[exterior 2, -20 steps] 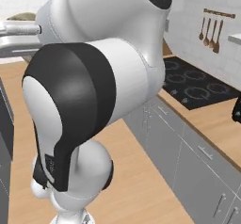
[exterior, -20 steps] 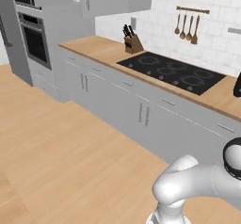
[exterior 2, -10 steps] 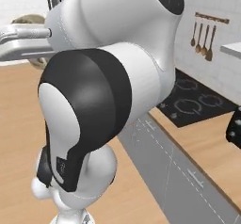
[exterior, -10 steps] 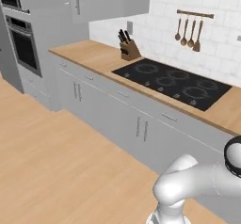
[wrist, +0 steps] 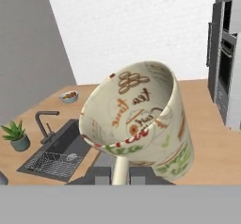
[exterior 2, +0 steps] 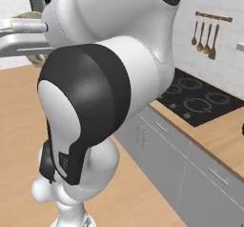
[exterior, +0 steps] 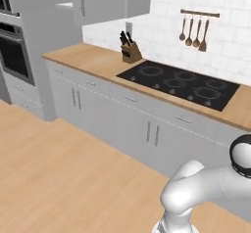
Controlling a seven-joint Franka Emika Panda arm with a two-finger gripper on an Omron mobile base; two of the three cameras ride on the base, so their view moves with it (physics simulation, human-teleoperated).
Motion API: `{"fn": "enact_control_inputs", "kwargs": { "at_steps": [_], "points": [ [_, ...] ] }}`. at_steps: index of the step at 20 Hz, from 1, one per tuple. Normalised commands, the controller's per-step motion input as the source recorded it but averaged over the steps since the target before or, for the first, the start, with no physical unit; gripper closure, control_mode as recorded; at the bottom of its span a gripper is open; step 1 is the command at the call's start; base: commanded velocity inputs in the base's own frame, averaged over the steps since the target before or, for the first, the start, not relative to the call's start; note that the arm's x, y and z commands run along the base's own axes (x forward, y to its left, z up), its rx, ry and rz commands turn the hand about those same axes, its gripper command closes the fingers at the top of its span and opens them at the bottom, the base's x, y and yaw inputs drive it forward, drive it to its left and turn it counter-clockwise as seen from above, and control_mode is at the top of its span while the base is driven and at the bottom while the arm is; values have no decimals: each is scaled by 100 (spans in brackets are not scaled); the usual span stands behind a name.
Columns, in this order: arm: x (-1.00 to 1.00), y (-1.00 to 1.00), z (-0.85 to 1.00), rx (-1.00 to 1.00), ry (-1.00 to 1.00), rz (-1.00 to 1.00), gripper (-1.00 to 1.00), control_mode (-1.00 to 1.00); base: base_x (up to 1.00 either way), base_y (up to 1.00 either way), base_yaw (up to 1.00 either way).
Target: Gather all objects into one cabinet and sort the glasses and bowls to opposite sides.
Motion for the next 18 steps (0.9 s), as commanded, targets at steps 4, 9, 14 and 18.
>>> {"fn": "enact_control_inputs", "kwargs": {
  "at_steps": [4, 9, 14, 18],
  "points": [
    [0, 0, 0, 0, 0, 0, 100, 100, 43, 100, -4],
    [0, 0, 0, 0, 0, 0, 100, 100, -9, 97, 53],
    [0, 0, 0, 0, 0, 0, 100, 100, -8, 76, 82],
    [0, 0, 0, 0, 0, 0, 100, 100, 14, 73, 68]
  ]
}}
